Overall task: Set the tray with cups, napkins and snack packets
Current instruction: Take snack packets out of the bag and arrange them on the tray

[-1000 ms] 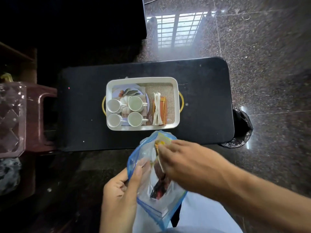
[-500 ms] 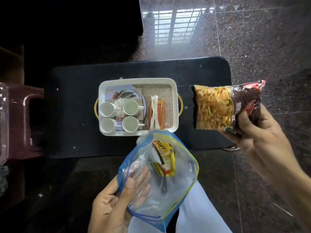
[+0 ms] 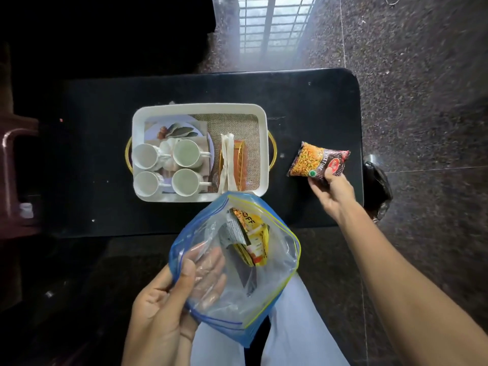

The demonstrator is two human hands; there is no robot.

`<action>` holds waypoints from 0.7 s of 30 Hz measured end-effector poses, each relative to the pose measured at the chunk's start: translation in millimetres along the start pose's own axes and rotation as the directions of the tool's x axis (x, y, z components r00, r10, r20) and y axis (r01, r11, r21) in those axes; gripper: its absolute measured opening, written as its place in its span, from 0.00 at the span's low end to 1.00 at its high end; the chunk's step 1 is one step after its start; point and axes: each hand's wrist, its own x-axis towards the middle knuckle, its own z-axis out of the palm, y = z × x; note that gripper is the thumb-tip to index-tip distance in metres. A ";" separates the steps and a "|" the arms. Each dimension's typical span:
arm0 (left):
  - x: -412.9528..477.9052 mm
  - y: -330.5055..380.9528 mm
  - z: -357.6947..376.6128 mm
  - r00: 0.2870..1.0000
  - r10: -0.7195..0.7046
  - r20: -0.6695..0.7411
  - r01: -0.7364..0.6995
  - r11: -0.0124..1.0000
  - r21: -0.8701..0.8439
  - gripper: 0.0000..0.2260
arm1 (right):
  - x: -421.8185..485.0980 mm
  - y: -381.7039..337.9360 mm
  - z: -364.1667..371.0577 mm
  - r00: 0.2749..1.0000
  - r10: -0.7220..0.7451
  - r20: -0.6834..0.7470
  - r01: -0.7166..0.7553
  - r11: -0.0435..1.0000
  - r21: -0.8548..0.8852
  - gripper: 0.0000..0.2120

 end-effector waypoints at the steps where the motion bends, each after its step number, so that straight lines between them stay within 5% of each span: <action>1: 0.3 -0.6 3.2 1.000 0.002 -0.009 -0.002 1.000 -0.005 0.13 | 3.6 1.3 0.0 1.000 -0.003 -0.009 0.003 1.000 -0.010 0.07; 3: 0.3 -1.9 8.0 1.000 0.005 -0.022 -0.005 1.000 -0.004 0.12 | 6.7 4.9 -2.1 0.999 -0.028 -0.035 0.025 0.996 -0.080 0.09; 5: -0.2 -2.1 12.5 1.000 0.010 -0.028 -0.010 1.000 -0.003 0.12 | 2.1 8.1 -9.5 0.980 -0.158 -0.121 0.104 0.924 -0.368 0.15; 8: -1.8 -1.3 18.0 1.000 0.017 -0.026 -0.017 1.000 -0.002 0.12 | -29.4 -2.3 -18.4 0.829 -0.552 -0.095 0.272 0.545 -0.793 0.22; 13: -6.2 1.9 24.5 0.999 0.036 -0.006 -0.036 0.999 0.011 0.13 | -161.0 -33.5 6.4 0.589 -0.708 0.391 0.767 0.336 -0.547 0.08; 16: -8.5 1.2 30.1 0.999 0.041 0.010 -0.042 0.998 0.036 0.12 | -240.1 -37.7 26.3 0.333 -0.507 0.795 0.941 0.124 -0.315 0.05; 18: -10.1 1.5 33.0 0.998 0.051 0.024 -0.052 0.997 0.055 0.13 | -261.6 -37.3 41.6 0.177 -0.132 0.975 0.973 -0.123 -0.193 0.08; 21: -13.0 2.3 32.8 0.995 0.078 0.061 -0.083 0.993 0.086 0.16 | -253.1 -17.9 62.2 0.233 0.453 0.861 0.856 -0.515 0.039 0.13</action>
